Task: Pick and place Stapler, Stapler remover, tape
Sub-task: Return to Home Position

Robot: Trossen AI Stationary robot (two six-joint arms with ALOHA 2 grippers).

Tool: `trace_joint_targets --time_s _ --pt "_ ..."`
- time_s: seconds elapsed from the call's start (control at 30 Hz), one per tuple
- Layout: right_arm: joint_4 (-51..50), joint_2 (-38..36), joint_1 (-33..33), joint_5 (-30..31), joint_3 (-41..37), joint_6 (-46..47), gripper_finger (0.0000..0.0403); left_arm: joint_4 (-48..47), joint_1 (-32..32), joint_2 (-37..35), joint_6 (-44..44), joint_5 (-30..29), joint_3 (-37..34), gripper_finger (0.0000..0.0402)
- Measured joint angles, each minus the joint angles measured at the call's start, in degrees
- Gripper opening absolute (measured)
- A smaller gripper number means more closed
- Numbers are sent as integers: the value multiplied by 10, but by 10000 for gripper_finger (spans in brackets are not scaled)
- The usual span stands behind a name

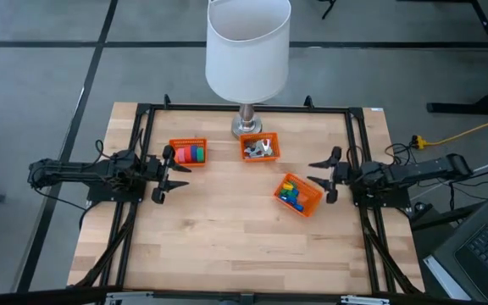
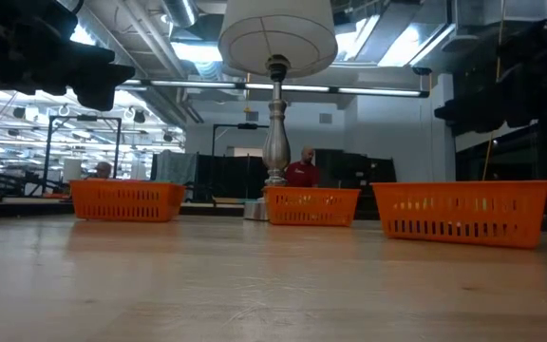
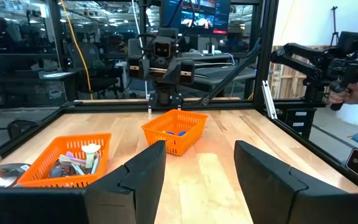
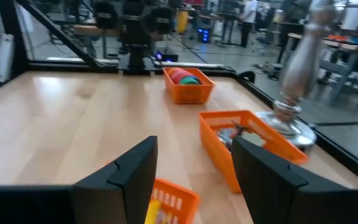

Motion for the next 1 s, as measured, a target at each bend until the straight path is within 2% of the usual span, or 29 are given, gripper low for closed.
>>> trace_joint_targets --time_s 0.1,0.37,0.47,1.0 --pt "-31 -29 -1 -2 4 -6 210 0 0 0 0 0 0 187" --pt "-223 -98 -1 -108 65 10 210 0 0 0 0 0 0 188" --pt "-255 -121 -1 -109 65 13 210 0 0 0 0 0 0 187" --pt "-251 -124 -1 -125 59 4 210 0 0 0 0 0 0 189"
